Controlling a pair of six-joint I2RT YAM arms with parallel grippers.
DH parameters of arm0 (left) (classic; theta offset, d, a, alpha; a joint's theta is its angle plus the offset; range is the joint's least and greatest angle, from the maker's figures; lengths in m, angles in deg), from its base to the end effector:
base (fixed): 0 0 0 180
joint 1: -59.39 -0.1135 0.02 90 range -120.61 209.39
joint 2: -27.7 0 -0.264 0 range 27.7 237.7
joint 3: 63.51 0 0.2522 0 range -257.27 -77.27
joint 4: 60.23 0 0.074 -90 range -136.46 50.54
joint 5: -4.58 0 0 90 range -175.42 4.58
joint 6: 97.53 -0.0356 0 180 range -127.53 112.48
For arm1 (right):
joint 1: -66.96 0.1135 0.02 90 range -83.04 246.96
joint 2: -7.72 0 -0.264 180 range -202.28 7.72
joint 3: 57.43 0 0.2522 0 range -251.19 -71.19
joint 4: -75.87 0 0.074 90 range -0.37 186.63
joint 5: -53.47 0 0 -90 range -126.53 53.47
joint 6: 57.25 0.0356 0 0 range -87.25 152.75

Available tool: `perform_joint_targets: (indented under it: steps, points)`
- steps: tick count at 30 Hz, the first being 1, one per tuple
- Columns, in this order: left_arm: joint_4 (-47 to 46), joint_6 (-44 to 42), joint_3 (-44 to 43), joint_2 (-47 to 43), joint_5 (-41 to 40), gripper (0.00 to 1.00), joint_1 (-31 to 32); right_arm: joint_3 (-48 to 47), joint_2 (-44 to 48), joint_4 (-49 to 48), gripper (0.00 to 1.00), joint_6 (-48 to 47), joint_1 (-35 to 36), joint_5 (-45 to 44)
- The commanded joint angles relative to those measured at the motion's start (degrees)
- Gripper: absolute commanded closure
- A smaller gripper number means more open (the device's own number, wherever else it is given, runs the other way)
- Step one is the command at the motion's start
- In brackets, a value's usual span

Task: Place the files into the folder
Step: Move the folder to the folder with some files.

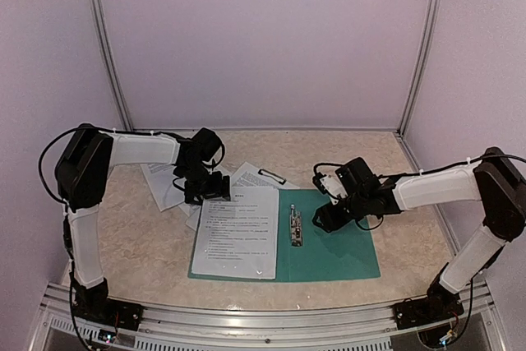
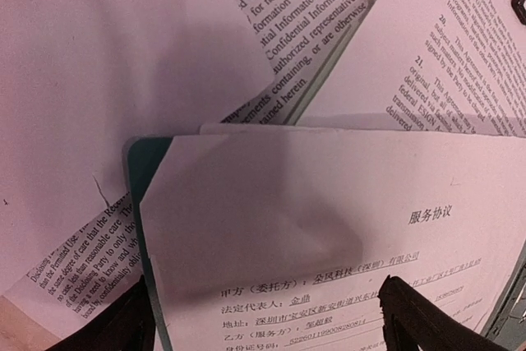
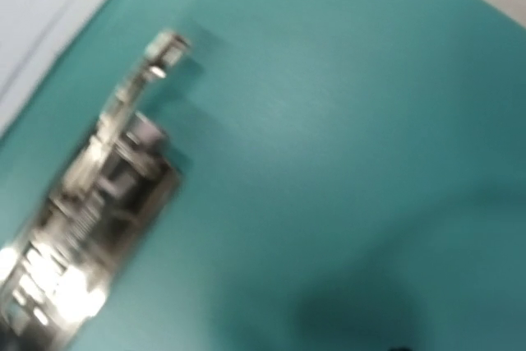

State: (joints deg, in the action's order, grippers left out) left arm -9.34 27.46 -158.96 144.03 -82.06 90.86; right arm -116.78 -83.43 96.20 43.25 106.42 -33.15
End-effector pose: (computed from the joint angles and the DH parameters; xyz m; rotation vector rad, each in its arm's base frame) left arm 0.3460 -0.2143 0.1562 -0.0752 2.8887 -0.3250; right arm 0.2356 0.1967 0.1581 -0.6580 2.4454 0.4346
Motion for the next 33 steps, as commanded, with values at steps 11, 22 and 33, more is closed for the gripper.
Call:
perform_joint_targets:
  steps: [11,22,33]
  points:
    - [0.4,2.2,-5.9,5.5,0.4,0.09,7.5,2.9,3.3,0.7,0.37,1.0,-0.4,-1.6]
    - [-1.5,3.8,-8.7,6.7,4.8,0.10,12.1,-0.7,3.2,3.3,0.36,0.2,-0.4,-4.2]
    - [-4.5,3.1,-1.1,-4.9,-2.3,0.07,9.4,-19.6,-9.9,1.3,0.28,-1.5,-0.7,-0.1]
